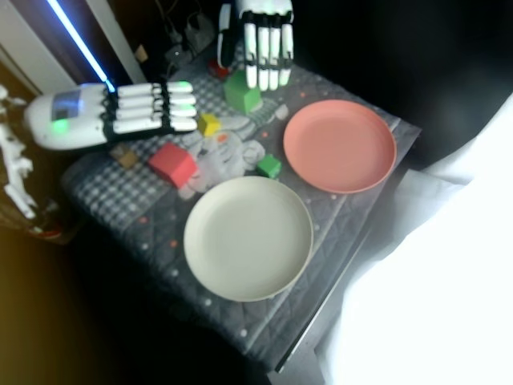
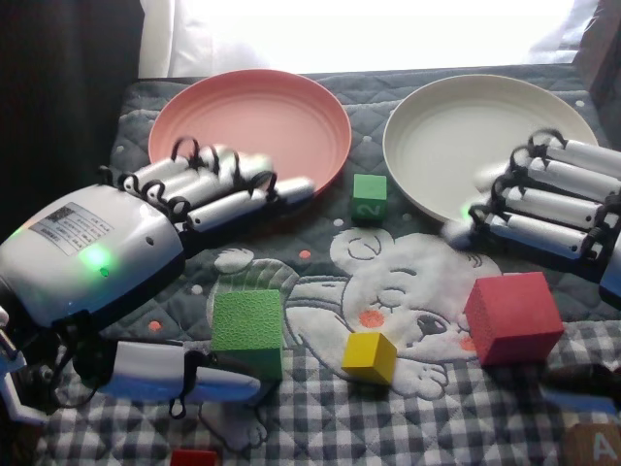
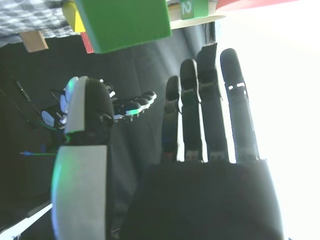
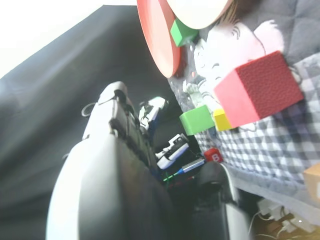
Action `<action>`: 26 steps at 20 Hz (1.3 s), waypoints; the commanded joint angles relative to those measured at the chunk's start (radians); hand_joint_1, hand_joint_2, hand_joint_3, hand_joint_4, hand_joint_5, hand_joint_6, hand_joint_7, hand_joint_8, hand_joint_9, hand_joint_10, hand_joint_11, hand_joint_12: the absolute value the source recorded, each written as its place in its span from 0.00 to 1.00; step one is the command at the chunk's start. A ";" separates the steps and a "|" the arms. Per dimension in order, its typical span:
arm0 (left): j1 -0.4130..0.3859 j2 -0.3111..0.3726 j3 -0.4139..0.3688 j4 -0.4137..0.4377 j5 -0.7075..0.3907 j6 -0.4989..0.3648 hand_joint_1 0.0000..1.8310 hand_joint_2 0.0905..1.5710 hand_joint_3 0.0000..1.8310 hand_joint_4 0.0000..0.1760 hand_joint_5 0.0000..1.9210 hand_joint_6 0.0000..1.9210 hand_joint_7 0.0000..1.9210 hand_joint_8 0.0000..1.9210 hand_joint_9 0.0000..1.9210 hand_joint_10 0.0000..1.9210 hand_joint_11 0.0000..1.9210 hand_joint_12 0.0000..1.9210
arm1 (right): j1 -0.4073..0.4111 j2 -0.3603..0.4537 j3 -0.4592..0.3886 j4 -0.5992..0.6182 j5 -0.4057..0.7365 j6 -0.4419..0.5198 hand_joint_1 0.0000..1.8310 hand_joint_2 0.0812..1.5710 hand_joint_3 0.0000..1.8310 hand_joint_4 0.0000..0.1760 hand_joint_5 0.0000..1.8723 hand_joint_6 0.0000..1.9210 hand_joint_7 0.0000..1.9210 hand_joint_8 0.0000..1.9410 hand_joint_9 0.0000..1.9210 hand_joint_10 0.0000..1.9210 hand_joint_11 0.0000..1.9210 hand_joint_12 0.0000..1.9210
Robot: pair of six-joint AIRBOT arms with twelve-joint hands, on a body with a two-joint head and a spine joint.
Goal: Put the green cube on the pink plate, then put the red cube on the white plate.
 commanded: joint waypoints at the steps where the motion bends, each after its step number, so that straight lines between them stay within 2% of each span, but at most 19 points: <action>1: -0.006 -0.003 0.000 0.003 -0.129 -0.002 0.34 0.55 0.01 1.00 0.04 0.01 0.00 0.00 0.00 0.00 0.00 0.02 | 0.011 0.000 0.001 0.018 -0.122 0.001 0.50 0.45 0.02 0.00 0.08 0.36 0.11 0.29 0.00 0.47 0.00 0.60; 2: -0.006 -0.004 0.000 0.003 -0.128 -0.002 0.35 0.55 0.01 0.98 0.04 0.00 0.00 0.00 0.00 0.00 0.00 0.01 | 0.011 0.000 0.001 0.018 -0.122 0.002 0.50 0.46 0.02 0.00 0.08 0.35 0.11 0.28 0.01 0.47 0.00 0.62; 5: -0.007 -0.014 0.007 0.003 -0.114 -0.002 0.32 0.59 0.00 0.78 0.06 0.00 0.02 0.00 0.02 0.00 0.03 0.02 | 0.011 -0.002 0.001 0.018 -0.122 0.002 0.50 0.46 0.01 0.00 0.08 0.35 0.11 0.28 0.01 0.47 0.00 0.62; 8: -0.007 -0.038 0.024 0.005 -0.066 -0.002 0.32 0.62 0.00 0.77 0.09 0.00 0.09 0.00 0.10 0.01 0.00 0.30 | 0.011 -0.002 0.002 0.018 -0.122 0.002 0.50 0.47 0.01 0.00 0.08 0.35 0.12 0.27 0.02 0.45 0.00 0.63; 9: -0.007 -0.047 0.032 0.008 -0.047 -0.002 0.33 0.62 0.00 0.71 0.09 0.00 0.10 0.00 0.12 0.01 0.00 0.37 | 0.011 -0.002 0.002 0.018 -0.122 0.003 0.50 0.47 0.00 0.00 0.08 0.35 0.12 0.26 0.02 0.44 0.00 0.61; 10: -0.007 -0.057 0.041 0.010 -0.030 -0.002 0.34 0.62 0.00 0.61 0.09 0.00 0.11 0.00 0.13 0.01 0.00 0.44 | 0.011 -0.003 0.002 0.018 -0.122 0.003 0.48 0.47 0.01 0.00 0.08 0.35 0.12 0.26 0.02 0.44 0.00 0.61; 11: -0.007 -0.066 0.050 0.011 -0.015 -0.002 0.33 0.62 0.00 0.53 0.10 0.00 0.11 0.00 0.13 0.01 0.00 0.46 | 0.011 -0.003 0.002 0.018 -0.122 0.003 0.48 0.47 0.00 0.00 0.08 0.35 0.12 0.26 0.01 0.44 0.00 0.61; 12: -0.007 -0.073 0.056 0.011 0.000 -0.002 0.34 0.62 0.00 0.61 0.10 0.00 0.11 0.00 0.12 0.01 0.00 0.45 | 0.011 -0.004 0.002 0.018 -0.122 0.003 0.50 0.47 0.00 0.00 0.08 0.35 0.12 0.26 0.01 0.44 0.00 0.62; 13: -0.007 -0.079 0.059 0.011 0.012 -0.002 0.34 0.62 0.00 0.55 0.10 0.00 0.12 0.00 0.13 0.01 0.00 0.49 | 0.012 -0.004 0.002 0.018 -0.122 0.003 0.50 0.47 0.00 0.00 0.08 0.35 0.12 0.26 0.01 0.44 0.00 0.60; 16: -0.007 -0.105 0.082 0.010 0.057 -0.002 0.40 0.61 0.00 0.29 0.12 0.00 0.13 0.00 0.16 0.01 0.00 0.59 | 0.012 -0.003 0.002 0.018 -0.122 0.003 0.52 0.46 0.00 0.00 0.08 0.35 0.12 0.25 0.02 0.43 0.00 0.59; 17: -0.007 -0.109 0.087 0.010 0.064 -0.002 0.40 0.60 0.00 0.25 0.12 0.00 0.14 0.00 0.17 0.02 0.00 0.62 | 0.012 -0.003 0.002 0.018 -0.122 0.003 0.52 0.46 0.00 0.00 0.08 0.35 0.12 0.25 0.02 0.43 0.00 0.59; 18: -0.007 -0.113 0.091 0.010 0.073 -0.002 0.39 0.61 0.00 0.16 0.13 0.00 0.14 0.00 0.18 0.02 0.00 0.64 | 0.012 -0.003 0.002 0.018 -0.122 0.003 0.51 0.47 0.00 0.00 0.08 0.35 0.12 0.24 0.02 0.43 0.00 0.59; 19: -0.008 -0.118 0.096 0.010 0.084 -0.002 0.39 0.61 0.00 0.15 0.13 0.00 0.15 0.01 0.18 0.02 0.00 0.67 | 0.013 -0.003 0.002 0.018 -0.122 0.003 0.50 0.47 0.00 0.00 0.08 0.35 0.12 0.24 0.01 0.43 0.00 0.59; 20: -0.008 -0.122 0.101 0.010 0.099 -0.002 0.40 0.61 0.00 0.06 0.15 0.01 0.16 0.01 0.20 0.03 0.00 0.70 | 0.013 -0.003 0.002 0.018 -0.122 0.003 0.50 0.47 0.00 0.00 0.08 0.35 0.13 0.24 0.02 0.43 0.00 0.59; 22: -0.008 -0.122 0.103 0.010 0.110 -0.002 0.41 0.63 0.00 0.02 0.16 0.01 0.18 0.01 0.22 0.04 0.00 0.74 | 0.014 -0.002 0.002 0.018 -0.122 0.003 0.51 0.47 0.00 0.00 0.08 0.35 0.13 0.24 0.02 0.43 0.00 0.60; 24: -0.008 -0.122 0.102 0.014 0.113 -0.002 0.43 0.65 0.00 0.00 0.23 0.00 0.28 0.01 0.20 0.28 0.06 0.83 | 0.014 -0.001 0.002 0.018 -0.122 0.003 0.51 0.48 0.00 0.00 0.07 0.36 0.13 0.26 0.02 0.47 0.00 0.64; 25: -0.008 -0.122 0.101 0.019 0.112 -0.002 0.48 0.67 0.00 0.00 0.30 0.02 0.35 0.03 0.24 0.41 0.15 0.84 | 0.014 -0.002 0.002 0.018 -0.122 0.003 0.51 0.47 0.00 0.00 0.07 0.38 0.13 0.29 0.02 0.50 0.00 0.66; 26: -0.008 -0.122 0.101 0.020 0.109 -0.002 0.52 0.73 0.01 0.00 0.37 0.04 0.41 0.16 0.31 0.54 0.24 0.84 | 0.014 -0.002 0.002 0.018 -0.122 0.003 0.50 0.48 0.00 0.00 0.07 0.41 0.12 0.33 0.01 0.52 0.00 0.68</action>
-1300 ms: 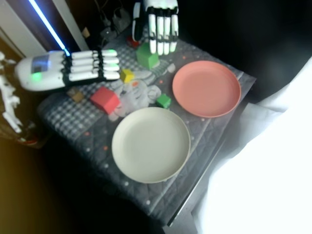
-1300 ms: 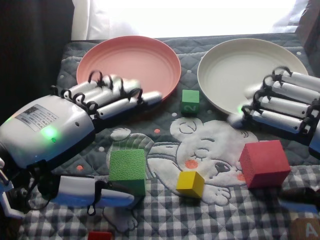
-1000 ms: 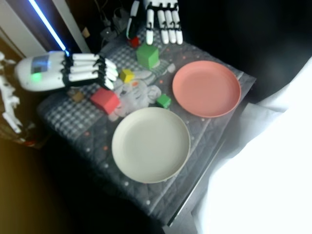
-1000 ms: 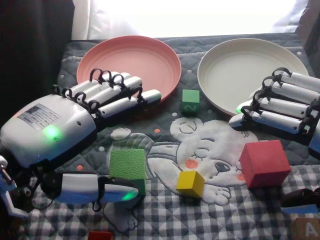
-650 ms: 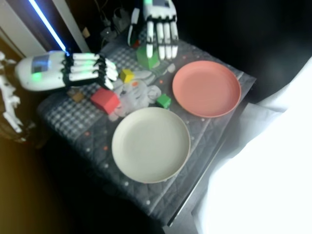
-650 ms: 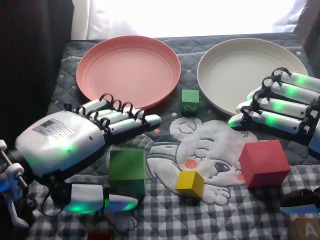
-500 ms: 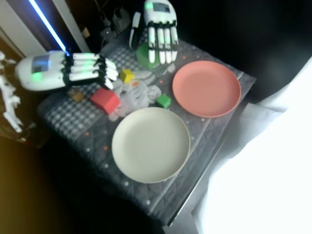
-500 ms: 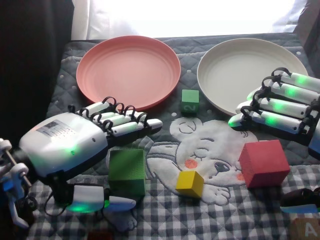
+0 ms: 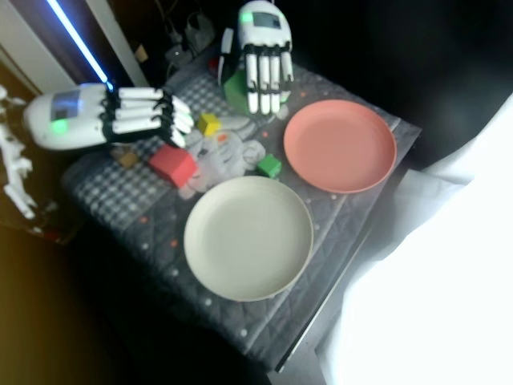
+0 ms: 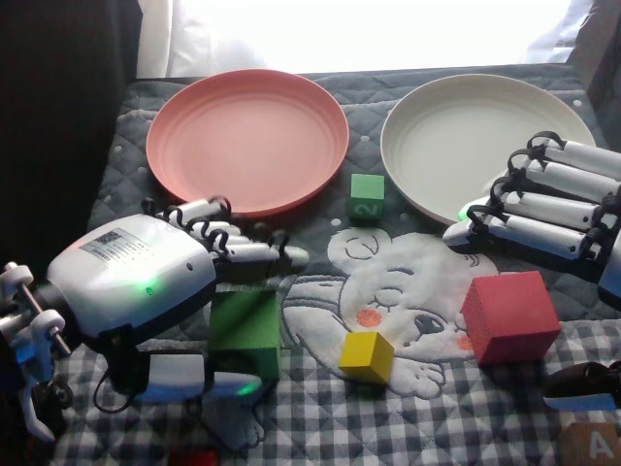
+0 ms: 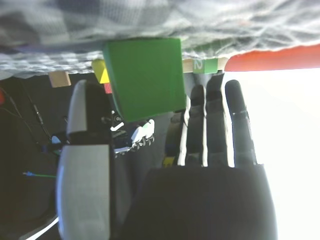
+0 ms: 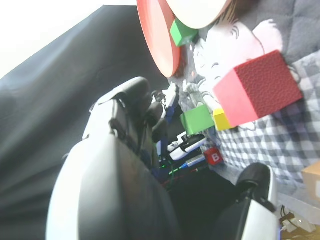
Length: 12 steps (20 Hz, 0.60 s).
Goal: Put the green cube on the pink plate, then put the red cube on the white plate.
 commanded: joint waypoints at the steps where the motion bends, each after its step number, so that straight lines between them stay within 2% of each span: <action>1: 0.005 -0.014 0.004 0.001 -0.048 0.002 0.63 0.76 0.00 0.00 0.34 0.55 0.45 0.59 0.38 0.63 0.34 0.84 | 0.014 -0.001 0.002 0.018 -0.119 0.002 0.50 0.48 0.00 0.00 0.06 0.42 0.11 0.34 0.01 0.53 0.00 0.69; 2: 0.003 -0.014 0.004 0.001 -0.062 0.002 0.65 0.78 0.00 0.00 0.32 0.66 0.43 0.73 0.43 0.68 0.38 0.85 | 0.014 -0.001 0.002 0.018 -0.119 0.002 0.51 0.48 0.00 0.00 0.06 0.42 0.11 0.34 0.01 0.52 0.00 0.68; 3: -0.002 -0.010 0.004 0.001 -0.075 0.002 0.65 0.79 0.00 0.00 0.32 0.68 0.42 0.76 0.44 0.70 0.40 0.84 | 0.014 0.000 0.002 0.018 -0.119 0.002 0.51 0.48 0.00 0.00 0.06 0.42 0.11 0.35 0.01 0.52 0.00 0.67; 4: -0.008 -0.004 0.004 0.001 -0.088 0.002 0.64 0.81 0.00 0.00 0.32 0.69 0.39 0.82 0.40 0.76 0.38 0.88 | 0.014 0.000 0.002 0.018 -0.119 0.002 0.51 0.48 0.00 0.00 0.06 0.42 0.11 0.35 0.01 0.52 0.00 0.67; 5: -0.019 0.006 0.004 0.001 -0.110 0.002 0.70 0.80 0.00 0.00 0.30 0.68 0.35 0.80 0.40 0.84 0.35 0.89 | 0.014 -0.001 0.003 0.018 -0.119 0.002 0.52 0.48 0.00 0.00 0.06 0.43 0.10 0.35 0.01 0.51 0.00 0.66; 8: -0.049 0.028 0.007 0.000 -0.182 0.002 0.71 0.80 0.00 0.00 0.30 0.71 0.34 0.77 0.38 0.85 0.30 0.88 | 0.014 -0.002 0.004 0.018 -0.118 0.002 0.51 0.49 0.00 0.00 0.06 0.42 0.10 0.33 0.02 0.49 0.00 0.65; 9: -0.064 0.034 0.011 -0.004 -0.220 0.002 0.72 0.79 0.00 0.00 0.32 0.67 0.37 0.75 0.38 0.85 0.28 0.90 | 0.014 -0.002 0.005 0.018 -0.118 0.002 0.50 0.49 0.00 0.00 0.05 0.43 0.10 0.34 0.01 0.49 0.00 0.66; 11: -0.078 0.043 0.019 -0.015 -0.265 0.002 0.72 0.79 0.00 0.00 0.33 0.65 0.38 0.75 0.38 0.84 0.29 0.90 | 0.014 -0.004 0.007 0.018 -0.118 0.002 0.50 0.49 0.00 0.00 0.05 0.43 0.10 0.34 0.01 0.49 0.00 0.64; 12: -0.091 0.046 0.025 -0.021 -0.278 0.002 0.66 0.80 0.00 0.00 0.33 0.67 0.40 0.79 0.36 0.76 0.30 0.91 | 0.014 -0.006 0.008 0.018 -0.118 0.002 0.50 0.49 0.00 0.00 0.03 0.44 0.09 0.34 0.00 0.49 0.00 0.64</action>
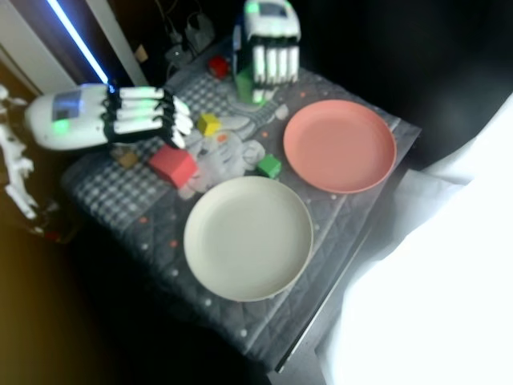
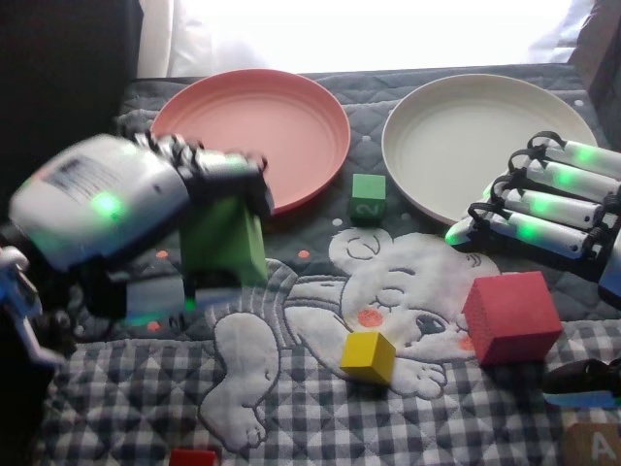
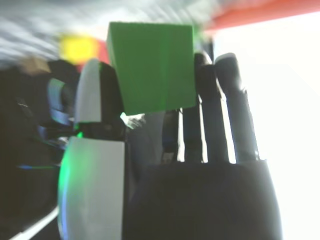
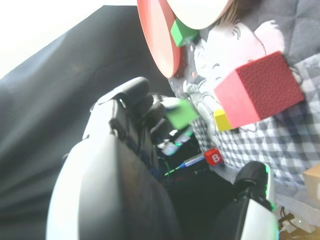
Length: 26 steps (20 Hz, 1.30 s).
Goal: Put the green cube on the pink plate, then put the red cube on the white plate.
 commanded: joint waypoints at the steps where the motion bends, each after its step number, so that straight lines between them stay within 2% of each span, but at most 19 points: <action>1: -0.031 0.003 0.015 -0.008 -0.146 -0.002 0.64 0.80 0.00 0.00 0.33 0.68 0.40 0.79 0.36 0.75 0.31 0.94 | 0.013 -0.003 0.003 0.018 -0.118 0.002 0.51 0.48 0.00 0.00 0.03 0.44 0.09 0.34 0.00 0.49 0.00 0.64; 2: -0.053 0.002 0.028 -0.012 -0.143 -0.002 0.64 0.81 0.00 0.00 0.32 0.68 0.39 0.82 0.33 0.75 0.27 0.97 | 0.013 -0.005 0.004 0.018 -0.118 0.004 0.52 0.48 0.00 0.00 0.03 0.44 0.09 0.34 0.00 0.49 0.00 0.64; 3: -0.071 -0.001 0.041 -0.019 -0.132 -0.002 0.65 0.79 0.00 0.00 0.33 0.67 0.43 0.77 0.38 0.72 0.34 0.95 | 0.013 -0.007 0.006 0.018 -0.118 0.006 0.53 0.49 0.00 0.00 0.03 0.44 0.09 0.34 0.00 0.49 0.00 0.64; 5: -0.116 -0.020 0.083 -0.035 -0.089 -0.002 0.64 0.79 0.00 0.00 0.33 0.70 0.43 0.74 0.41 0.66 0.36 0.87 | 0.013 -0.011 0.010 0.018 -0.118 0.013 0.52 0.49 0.00 0.00 0.03 0.43 0.09 0.33 0.00 0.47 0.00 0.65; 6: -0.149 -0.039 0.116 -0.043 -0.050 -0.002 0.64 0.79 0.00 0.00 0.35 0.66 0.42 0.76 0.40 0.69 0.35 0.91 | 0.013 -0.012 0.012 0.018 -0.118 0.015 0.53 0.49 0.00 0.00 0.03 0.43 0.09 0.33 0.00 0.47 0.00 0.67; 9: -0.219 -0.087 0.184 -0.046 0.047 -0.002 0.63 0.79 0.00 0.00 0.36 0.67 0.40 0.76 0.35 0.58 0.26 0.83 | 0.013 -0.014 0.013 0.018 -0.118 0.015 0.54 0.50 0.00 0.00 0.03 0.42 0.09 0.29 0.00 0.44 0.00 0.64; 10: -0.245 -0.108 0.211 -0.046 0.089 -0.002 0.63 0.78 0.00 0.00 0.36 0.67 0.41 0.75 0.36 0.58 0.27 0.83 | 0.013 -0.014 0.014 0.018 -0.118 0.015 0.53 0.51 0.01 0.00 0.03 0.42 0.09 0.29 0.00 0.43 0.00 0.63; 12: -0.293 -0.149 0.270 -0.046 0.173 -0.002 0.63 0.80 0.00 0.00 0.34 0.69 0.40 0.78 0.36 0.62 0.28 0.85 | 0.013 -0.017 0.016 0.018 -0.118 0.015 0.51 0.52 0.01 0.00 0.03 0.41 0.10 0.27 0.00 0.43 0.00 0.63; 13: -0.323 -0.176 0.307 -0.045 0.230 -0.002 0.63 0.79 0.00 0.00 0.35 0.70 0.40 0.76 0.37 0.61 0.30 0.83 | 0.012 -0.018 0.017 0.018 -0.118 0.016 0.51 0.52 0.00 0.00 0.04 0.40 0.11 0.26 0.01 0.42 0.00 0.62; 16: -0.364 -0.222 0.360 -0.046 0.322 -0.002 0.66 0.77 0.00 0.00 0.37 0.63 0.44 0.75 0.40 0.69 0.34 0.88 | 0.012 -0.021 0.018 0.018 -0.118 0.018 0.50 0.53 0.00 0.00 0.03 0.43 0.11 0.27 0.00 0.45 0.00 0.66; 17: -0.372 -0.240 0.383 -0.050 0.354 -0.002 0.65 0.79 0.00 0.00 0.35 0.61 0.41 0.83 0.44 0.86 0.41 0.98 | 0.012 -0.021 0.018 0.018 -0.118 0.018 0.50 0.53 0.00 0.00 0.03 0.43 0.11 0.28 0.01 0.45 0.00 0.66; 19: -0.373 -0.270 0.417 -0.067 0.384 -0.002 0.66 0.78 0.00 0.00 0.36 0.62 0.43 0.79 0.44 0.84 0.42 0.99 | 0.012 -0.021 0.019 0.018 -0.118 0.018 0.50 0.53 0.01 0.00 0.04 0.44 0.13 0.28 0.02 0.46 0.00 0.67; 20: -0.373 -0.282 0.431 -0.074 0.399 -0.002 0.66 0.78 0.00 0.00 0.37 0.61 0.42 0.81 0.41 0.86 0.38 1.00 | 0.012 -0.021 0.019 0.018 -0.118 0.018 0.50 0.53 0.01 0.00 0.04 0.44 0.12 0.28 0.02 0.45 0.00 0.66; 21: -0.371 -0.287 0.436 -0.088 0.409 -0.002 0.63 0.78 0.00 0.00 0.38 0.67 0.41 0.75 0.33 0.74 0.26 0.93 | 0.012 -0.021 0.019 0.018 -0.118 0.018 0.50 0.54 0.01 0.00 0.04 0.44 0.13 0.29 0.02 0.46 0.00 0.67; 22: -0.371 -0.287 0.435 -0.095 0.412 -0.002 0.63 0.78 0.00 0.00 0.38 0.67 0.41 0.75 0.33 0.74 0.26 0.93 | 0.012 -0.021 0.019 0.018 -0.118 0.018 0.50 0.54 0.01 0.00 0.04 0.44 0.13 0.29 0.02 0.46 0.00 0.67; 23: -0.370 -0.287 0.434 -0.107 0.414 -0.002 0.62 0.78 0.00 0.06 0.37 0.71 0.40 0.72 0.30 0.68 0.19 0.92 | 0.012 -0.021 0.019 0.018 -0.118 0.018 0.49 0.54 0.01 0.00 0.03 0.45 0.12 0.30 0.02 0.47 0.00 0.67; 24: -0.369 -0.287 0.433 -0.119 0.414 -0.002 0.57 0.78 0.00 0.00 0.37 0.72 0.34 0.55 0.27 0.61 0.12 0.91 | 0.012 -0.021 0.019 0.018 -0.118 0.019 0.48 0.54 0.00 0.00 0.03 0.46 0.12 0.30 0.02 0.47 0.00 0.67; 25: -0.369 -0.287 0.433 -0.130 0.413 -0.002 0.48 0.72 0.00 0.00 0.29 0.49 0.29 0.42 0.20 0.55 0.05 0.91 | 0.012 -0.021 0.019 0.018 -0.118 0.019 0.49 0.54 0.00 0.00 0.03 0.46 0.12 0.31 0.02 0.47 0.00 0.66; 26: -0.369 -0.287 0.433 -0.138 0.411 -0.002 0.42 0.68 0.00 0.07 0.23 0.33 0.22 0.31 0.09 0.47 0.01 0.83 | 0.012 -0.021 0.019 0.018 -0.118 0.019 0.50 0.53 0.00 0.00 0.03 0.46 0.12 0.30 0.01 0.47 0.00 0.66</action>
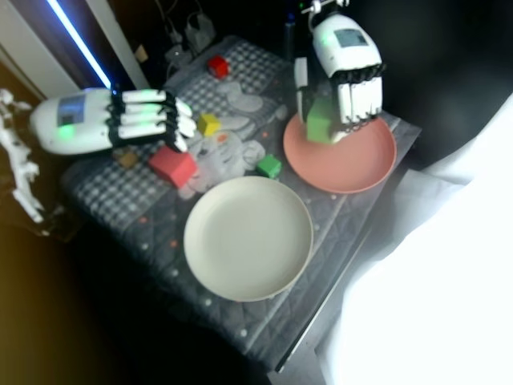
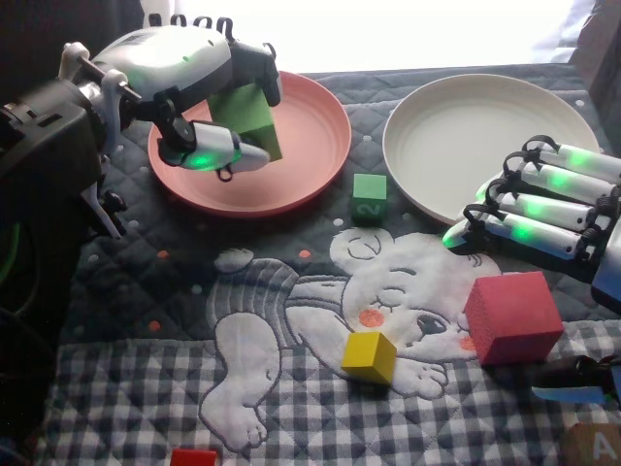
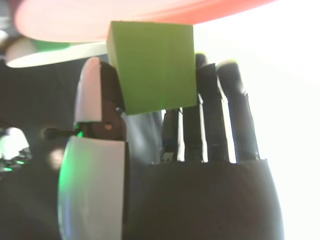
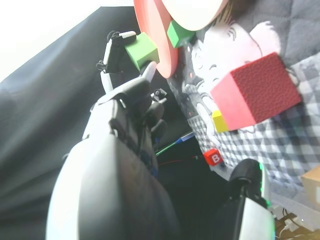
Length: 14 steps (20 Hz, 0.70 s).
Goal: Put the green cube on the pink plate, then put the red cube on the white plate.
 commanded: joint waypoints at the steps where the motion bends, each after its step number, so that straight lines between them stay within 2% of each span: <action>1: -0.009 0.001 0.003 -0.006 -0.121 -0.002 0.39 0.65 0.00 0.36 0.21 0.20 0.19 0.20 0.05 0.39 0.00 0.71 | 0.012 0.000 0.003 0.018 -0.118 0.002 0.50 0.53 0.00 0.00 0.03 0.45 0.12 0.30 0.01 0.47 0.00 0.66; 2: -0.003 0.004 -0.002 -0.013 -0.137 -0.002 0.36 0.62 0.00 0.50 0.18 0.12 0.15 0.10 0.04 0.22 0.00 0.54 | 0.012 0.001 0.003 0.018 -0.118 0.002 0.50 0.53 0.00 0.00 0.03 0.45 0.12 0.30 0.01 0.47 0.00 0.67; 3: 0.000 0.005 -0.005 -0.015 -0.142 -0.002 0.33 0.58 0.00 0.50 0.12 0.04 0.06 0.02 0.01 0.05 0.00 0.17 | 0.012 0.001 0.003 0.018 -0.118 0.002 0.50 0.53 0.00 0.00 0.03 0.45 0.11 0.30 0.01 0.47 0.00 0.67; 4: 0.006 0.011 -0.015 -0.030 -0.153 -0.002 0.31 0.55 0.00 0.44 0.07 0.01 0.02 0.00 0.00 0.01 0.00 0.03 | 0.012 0.002 0.002 0.018 -0.118 0.002 0.48 0.53 0.00 0.00 0.03 0.46 0.11 0.30 0.00 0.47 0.00 0.66; 5: 0.012 0.017 -0.025 -0.042 -0.166 -0.002 0.33 0.54 0.00 0.35 0.04 0.00 0.01 0.00 0.00 0.00 0.00 0.01 | 0.012 0.001 0.002 0.018 -0.118 0.002 0.47 0.53 0.00 0.00 0.03 0.46 0.10 0.31 0.00 0.46 0.00 0.65; 6: 0.018 0.023 -0.034 -0.049 -0.182 -0.002 0.31 0.53 0.00 0.62 0.01 0.00 0.04 0.00 0.00 0.00 0.00 0.00 | 0.012 0.001 0.003 0.018 -0.118 0.002 0.47 0.54 0.00 0.00 0.02 0.46 0.10 0.31 0.00 0.46 0.00 0.66; 7: 0.031 0.035 -0.051 -0.056 -0.212 -0.002 0.30 0.52 0.00 0.75 0.00 0.00 0.04 0.00 0.00 0.00 0.00 0.00 | 0.012 0.000 0.004 0.018 -0.118 0.002 0.48 0.53 0.00 0.00 0.02 0.46 0.09 0.31 0.00 0.45 0.00 0.65; 8: 0.043 0.050 -0.073 -0.060 -0.247 -0.002 0.27 0.51 0.00 0.85 0.00 0.00 0.05 0.00 0.03 0.00 0.00 0.18 | 0.013 -0.001 0.007 0.018 -0.118 0.002 0.49 0.53 0.00 0.00 0.00 0.45 0.07 0.31 0.00 0.41 0.00 0.64; 9: 0.051 0.059 -0.088 -0.061 -0.269 -0.002 0.27 0.51 0.00 0.85 0.00 0.00 0.05 0.00 0.03 0.00 0.00 0.18 | 0.013 -0.003 0.008 0.018 -0.118 0.002 0.49 0.53 0.00 0.00 0.00 0.45 0.07 0.31 0.00 0.41 0.00 0.64; 10: 0.074 0.082 -0.124 -0.061 -0.322 -0.002 0.24 0.51 0.00 0.76 0.00 0.00 0.06 0.00 0.04 0.01 0.00 0.38 | 0.015 -0.006 0.013 0.018 -0.118 0.002 0.50 0.53 0.00 0.00 0.00 0.43 0.06 0.30 0.00 0.39 0.00 0.61; 11: 0.096 0.100 -0.154 -0.061 -0.370 -0.002 0.23 0.51 0.00 0.75 0.00 0.00 0.04 0.01 0.05 0.01 0.00 0.50 | 0.018 -0.010 0.018 0.018 -0.118 0.002 0.49 0.52 0.00 0.00 0.00 0.40 0.06 0.26 0.00 0.35 0.00 0.58; 12: 0.124 0.125 -0.192 -0.061 -0.429 -0.002 0.20 0.55 0.01 0.66 0.01 0.00 0.05 0.01 0.07 0.02 0.00 0.60 | 0.021 -0.014 0.023 0.018 -0.118 0.002 0.51 0.51 0.00 0.00 0.01 0.35 0.07 0.19 0.00 0.30 0.00 0.53; 13: 0.138 0.137 -0.214 -0.061 -0.465 -0.002 0.20 0.59 0.01 0.57 0.02 0.00 0.05 0.00 0.07 0.02 0.00 0.60 | 0.025 -0.016 0.026 0.018 -0.118 0.002 0.52 0.50 0.00 0.00 0.02 0.31 0.09 0.11 0.00 0.27 0.00 0.50; 14: 0.170 0.164 -0.257 -0.060 -0.537 -0.002 0.19 0.61 0.01 0.48 0.02 0.00 0.05 0.00 0.07 0.02 0.00 0.60 | 0.027 -0.021 0.028 0.018 -0.114 0.002 0.47 0.49 0.00 0.01 0.03 0.29 0.10 0.08 0.01 0.26 0.00 0.55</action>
